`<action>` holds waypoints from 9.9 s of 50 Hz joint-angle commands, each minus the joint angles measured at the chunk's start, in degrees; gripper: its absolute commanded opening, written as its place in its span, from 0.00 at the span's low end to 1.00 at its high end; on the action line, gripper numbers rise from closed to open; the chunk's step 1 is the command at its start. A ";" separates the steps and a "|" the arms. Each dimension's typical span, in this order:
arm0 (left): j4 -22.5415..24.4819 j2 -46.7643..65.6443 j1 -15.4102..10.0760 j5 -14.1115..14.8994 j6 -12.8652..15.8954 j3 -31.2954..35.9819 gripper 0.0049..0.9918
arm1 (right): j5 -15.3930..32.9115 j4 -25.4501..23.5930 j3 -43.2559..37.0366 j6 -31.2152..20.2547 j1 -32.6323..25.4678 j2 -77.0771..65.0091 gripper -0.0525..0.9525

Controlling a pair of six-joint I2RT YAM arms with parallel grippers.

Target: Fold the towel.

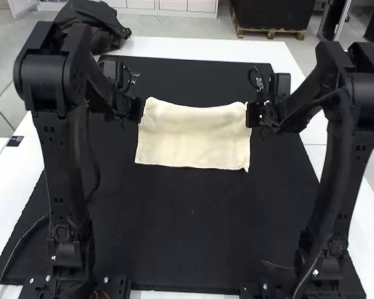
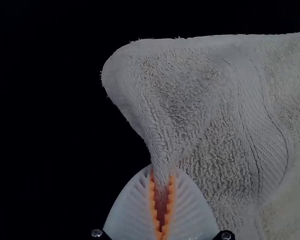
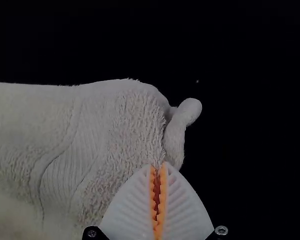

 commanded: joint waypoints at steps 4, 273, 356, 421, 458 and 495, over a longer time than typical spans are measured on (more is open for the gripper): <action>-1.13 -4.80 1.25 0.31 1.39 -2.94 0.02 | -0.95 -1.96 -2.83 0.72 -0.71 -5.59 0.03; 12.32 -22.99 18.83 6.12 -2.83 -31.68 0.98 | -4.91 -9.34 8.24 8.28 32.87 -2.69 0.03; 11.70 -26.07 19.44 5.85 -3.18 -32.64 0.98 | -8.51 -8.82 22.30 16.11 38.58 6.98 0.45; 13.81 -26.07 19.35 5.32 -3.53 -33.61 0.98 | -5.17 -4.86 16.68 13.73 35.85 3.38 0.03; 13.37 -29.14 19.44 5.68 -5.11 -33.79 0.98 | -4.82 0.41 15.89 12.06 35.41 13.13 0.03; 13.20 -30.73 19.79 5.68 -5.82 -33.87 0.98 | -4.82 2.52 19.32 12.41 38.84 18.93 0.03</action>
